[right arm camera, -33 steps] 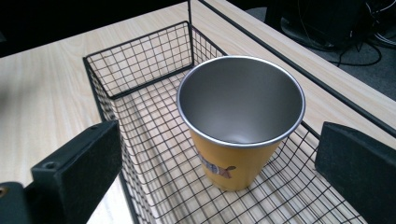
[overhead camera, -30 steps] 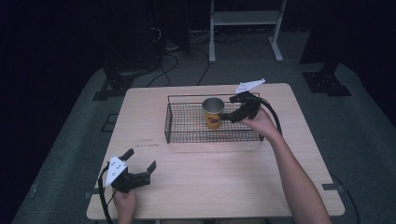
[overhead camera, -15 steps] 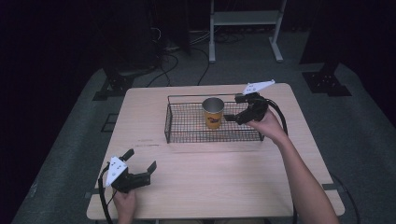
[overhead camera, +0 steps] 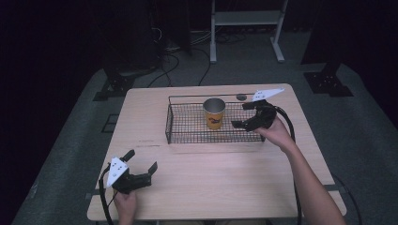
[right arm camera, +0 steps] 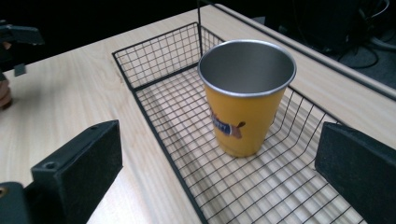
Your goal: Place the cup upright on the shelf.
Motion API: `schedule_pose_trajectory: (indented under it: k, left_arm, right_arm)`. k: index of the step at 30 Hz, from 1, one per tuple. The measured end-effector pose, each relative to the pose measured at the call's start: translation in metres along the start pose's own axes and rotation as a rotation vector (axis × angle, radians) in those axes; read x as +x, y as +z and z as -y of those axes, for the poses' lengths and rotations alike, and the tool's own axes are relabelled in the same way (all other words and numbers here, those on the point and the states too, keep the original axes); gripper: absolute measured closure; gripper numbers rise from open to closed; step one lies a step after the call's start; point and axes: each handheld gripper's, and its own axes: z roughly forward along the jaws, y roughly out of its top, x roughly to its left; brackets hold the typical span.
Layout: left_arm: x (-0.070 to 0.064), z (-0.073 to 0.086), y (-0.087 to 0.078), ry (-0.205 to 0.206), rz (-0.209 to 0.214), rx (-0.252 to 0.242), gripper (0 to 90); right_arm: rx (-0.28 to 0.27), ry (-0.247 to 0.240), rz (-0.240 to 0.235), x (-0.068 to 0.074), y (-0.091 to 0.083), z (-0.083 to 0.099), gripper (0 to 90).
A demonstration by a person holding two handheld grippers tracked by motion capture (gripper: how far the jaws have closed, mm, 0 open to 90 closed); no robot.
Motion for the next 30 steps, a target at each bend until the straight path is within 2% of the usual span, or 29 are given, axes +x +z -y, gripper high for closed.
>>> schedule_pose_trajectory:
  k: [11, 13, 20, 30]
  left_arm:
    - [0.000, 0.000, 0.000, -0.001, 0.000, -0.002, 0.0]
    - [0.000, 0.000, 0.000, -0.002, 0.000, -0.002, 0.0]
    - [0.000, 0.000, 0.000, 0.001, -0.001, 0.000, 0.0]
    - [0.000, 0.000, 0.000, 0.002, -0.002, 0.000, 0.0]
  right_arm:
    - [-0.032, 0.001, -0.018, 0.009, -0.012, 0.009, 0.2]
    - [-0.044, -0.007, -0.008, 0.012, -0.014, 0.010, 0.2]
    - [-0.038, 0.000, -0.025, 0.015, -0.019, 0.019, 0.2]
    - [-0.039, -0.004, -0.024, 0.020, -0.026, 0.029, 0.2]
